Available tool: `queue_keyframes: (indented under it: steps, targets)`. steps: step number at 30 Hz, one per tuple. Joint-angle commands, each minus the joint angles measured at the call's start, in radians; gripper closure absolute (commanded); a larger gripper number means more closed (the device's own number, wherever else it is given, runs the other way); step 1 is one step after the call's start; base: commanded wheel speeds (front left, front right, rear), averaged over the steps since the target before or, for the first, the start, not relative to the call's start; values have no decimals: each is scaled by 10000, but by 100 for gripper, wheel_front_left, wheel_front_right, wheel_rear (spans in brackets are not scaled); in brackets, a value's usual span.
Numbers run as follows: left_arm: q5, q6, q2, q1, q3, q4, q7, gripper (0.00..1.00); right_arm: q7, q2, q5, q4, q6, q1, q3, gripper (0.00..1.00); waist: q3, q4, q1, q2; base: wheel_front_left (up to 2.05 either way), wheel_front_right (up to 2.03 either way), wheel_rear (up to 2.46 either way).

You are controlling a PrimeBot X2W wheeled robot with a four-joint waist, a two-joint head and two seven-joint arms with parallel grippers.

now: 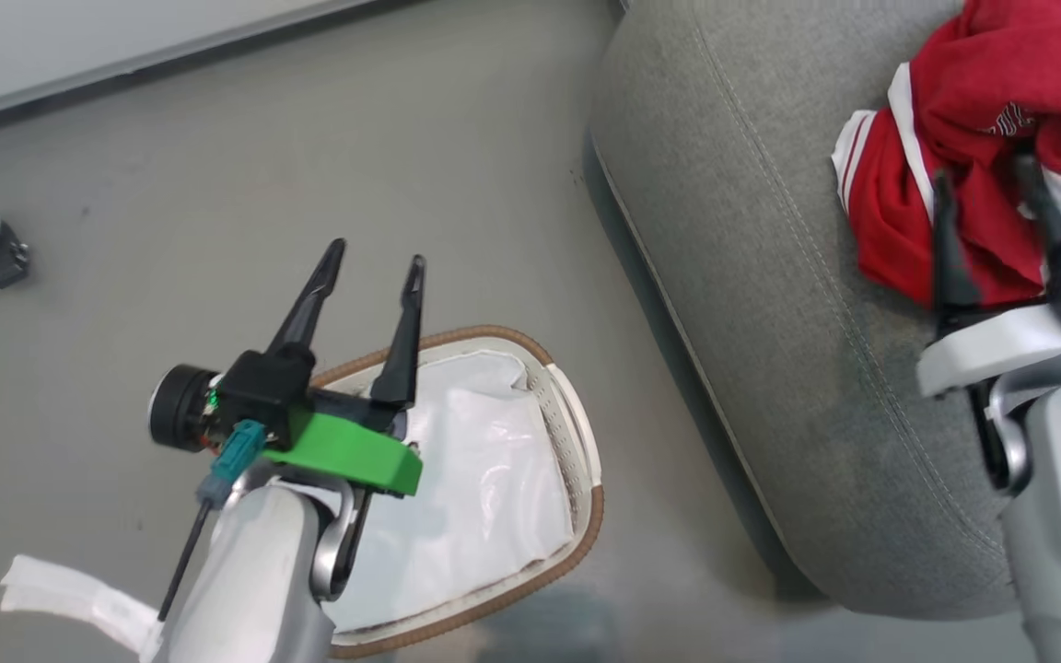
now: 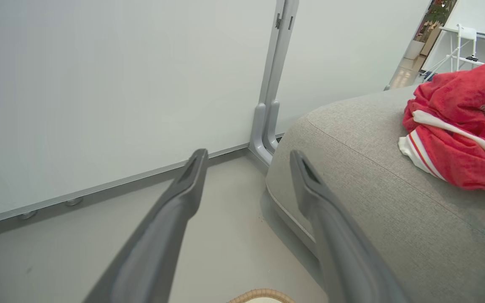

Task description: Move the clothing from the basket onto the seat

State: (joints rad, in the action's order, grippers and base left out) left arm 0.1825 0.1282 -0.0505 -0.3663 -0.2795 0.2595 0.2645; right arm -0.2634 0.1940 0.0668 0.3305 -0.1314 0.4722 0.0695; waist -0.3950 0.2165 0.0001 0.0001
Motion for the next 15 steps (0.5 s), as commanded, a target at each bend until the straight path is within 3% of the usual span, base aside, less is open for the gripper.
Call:
queue_keyframes:
  steps: [1,8,15]
  targets:
    - [4,-86,-16,310,206,-56,-4,0,-20,-60,60,-182,14,-239,-350,0,514,-454,-1,-1,0,0,0]
    - [233,-478,-12,990,896,-63,-4,0,-20,-427,646,-733,14,-685,-1367,0,1058,-1100,-1,-1,0,0,0]
    - [102,-903,-8,1582,1592,71,-4,0,-20,-739,910,-857,14,-1156,-1407,0,1504,-1678,-1,-1,0,0,0]
